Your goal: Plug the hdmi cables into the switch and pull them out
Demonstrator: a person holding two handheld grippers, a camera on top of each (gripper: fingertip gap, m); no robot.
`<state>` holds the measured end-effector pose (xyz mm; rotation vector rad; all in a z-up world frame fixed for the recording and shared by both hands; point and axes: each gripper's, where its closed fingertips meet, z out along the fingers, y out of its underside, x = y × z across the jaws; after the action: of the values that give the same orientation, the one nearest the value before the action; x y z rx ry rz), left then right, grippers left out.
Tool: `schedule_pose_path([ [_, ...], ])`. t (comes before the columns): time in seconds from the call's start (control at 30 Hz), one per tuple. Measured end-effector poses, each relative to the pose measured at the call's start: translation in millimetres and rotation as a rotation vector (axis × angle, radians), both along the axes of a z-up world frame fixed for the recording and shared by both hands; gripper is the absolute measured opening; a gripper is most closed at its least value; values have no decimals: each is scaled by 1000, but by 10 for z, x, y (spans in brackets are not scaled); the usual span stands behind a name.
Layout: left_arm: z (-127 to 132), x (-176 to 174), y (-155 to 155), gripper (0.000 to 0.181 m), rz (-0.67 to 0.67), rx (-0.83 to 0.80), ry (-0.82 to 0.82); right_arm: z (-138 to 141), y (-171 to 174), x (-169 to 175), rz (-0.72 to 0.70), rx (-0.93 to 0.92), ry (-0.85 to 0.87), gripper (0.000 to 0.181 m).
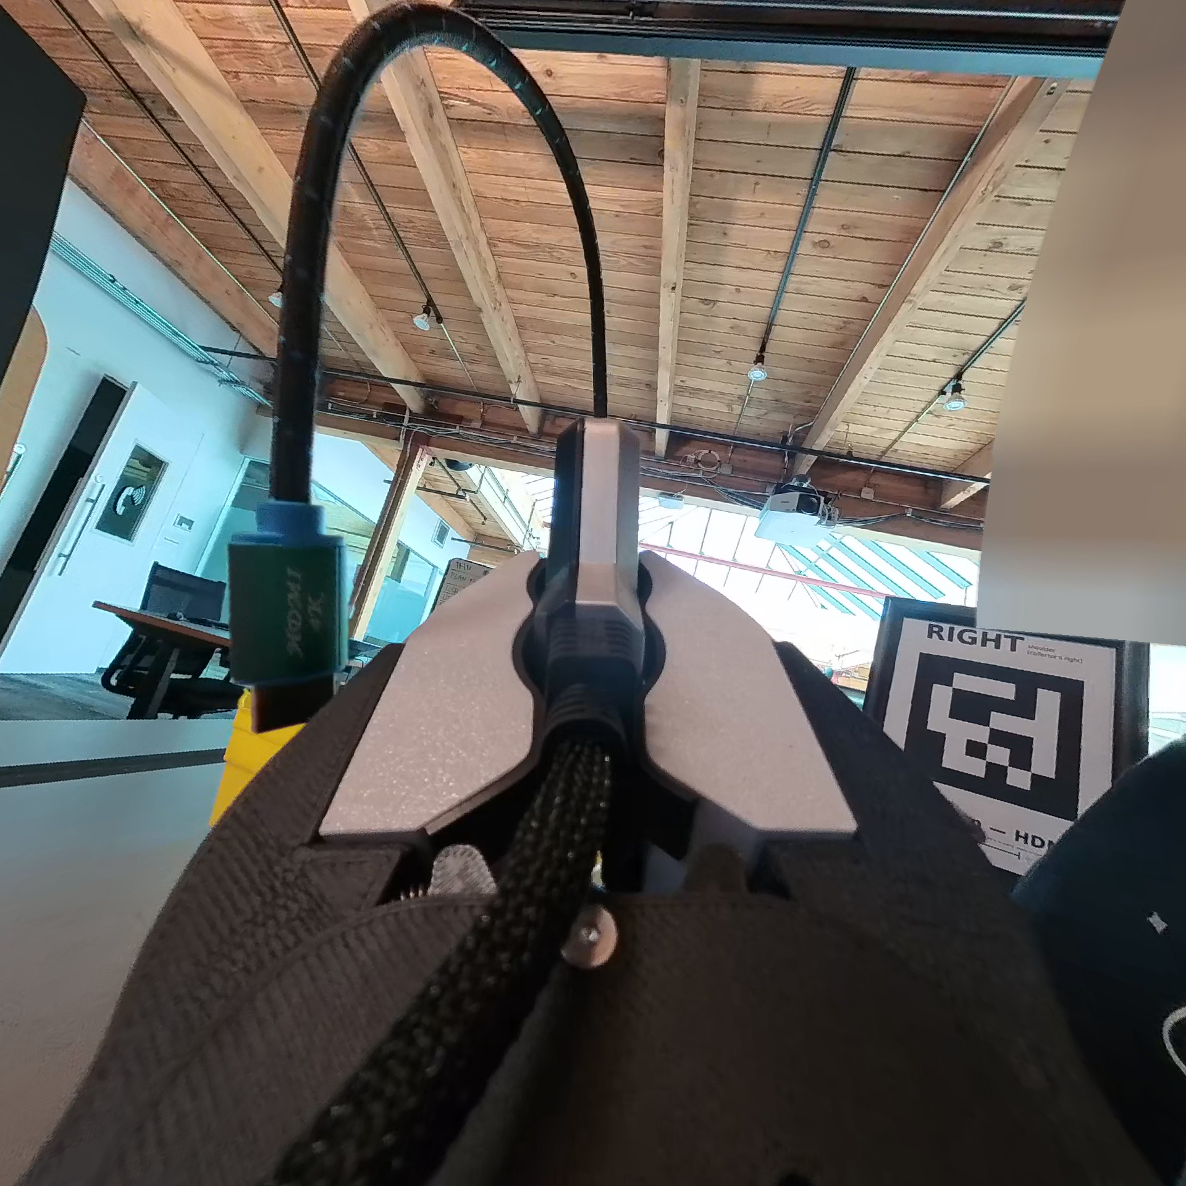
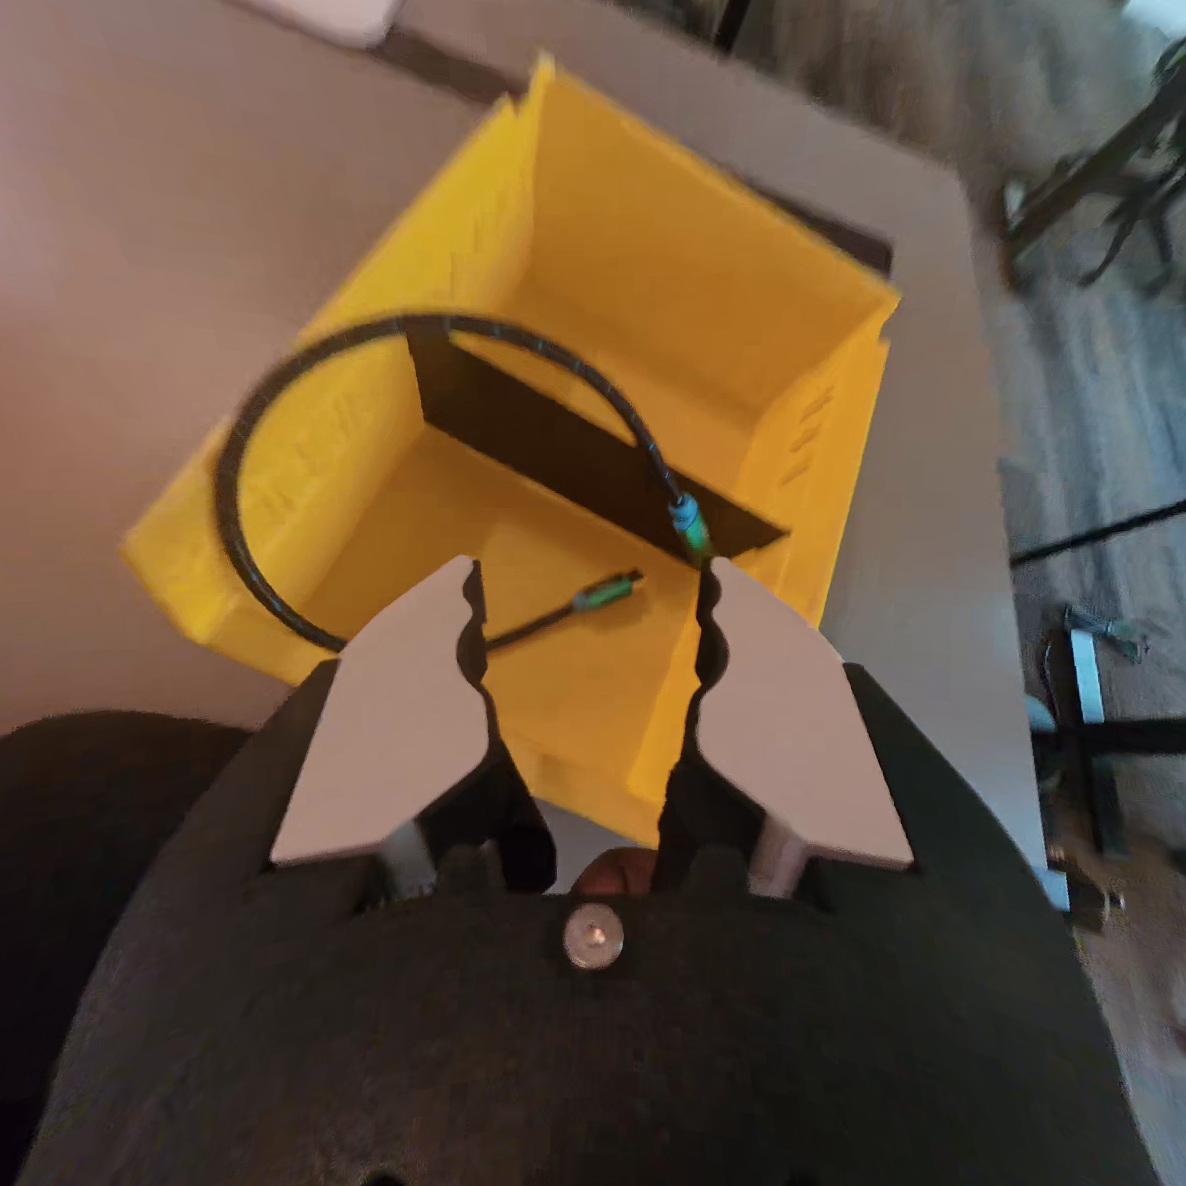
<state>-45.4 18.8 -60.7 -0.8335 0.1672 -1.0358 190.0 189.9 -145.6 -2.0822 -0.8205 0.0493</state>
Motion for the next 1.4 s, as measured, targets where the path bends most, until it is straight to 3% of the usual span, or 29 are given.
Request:
schedule_pose_path([
  [0.13,-6,2,5,23,3,-3,3,413,131,-324,87,159,277,39],
  [0.2,-8,2,7,23,5,-4,5,464,229,-523,128,131,418,40],
  [0.3,-13,5,9,23,3,-6,6,322,376,-823,203,33,485,52],
  [0.4,-20,6,17,23,-3,-14,5,-2,634,-843,128,11,389,44],
  [0.5,-23,11,22,24,-6,-17,4,-321,696,-632,29,-26,234,28],
  [0.67,-41,26,35,23,-9,-27,5,-507,670,-502,-31,-44,140,33],
  [0.8,-40,25,35,23,-6,-26,6,-521,651,-453,-51,1,50,32],
  [1.33,-58,29,45,23,0,-36,8,-526,638,-464,-98,83,25,31],
  [1.4,-59,30,47,23,-1,-38,8,-543,613,-485,-96,70,25,23],
])
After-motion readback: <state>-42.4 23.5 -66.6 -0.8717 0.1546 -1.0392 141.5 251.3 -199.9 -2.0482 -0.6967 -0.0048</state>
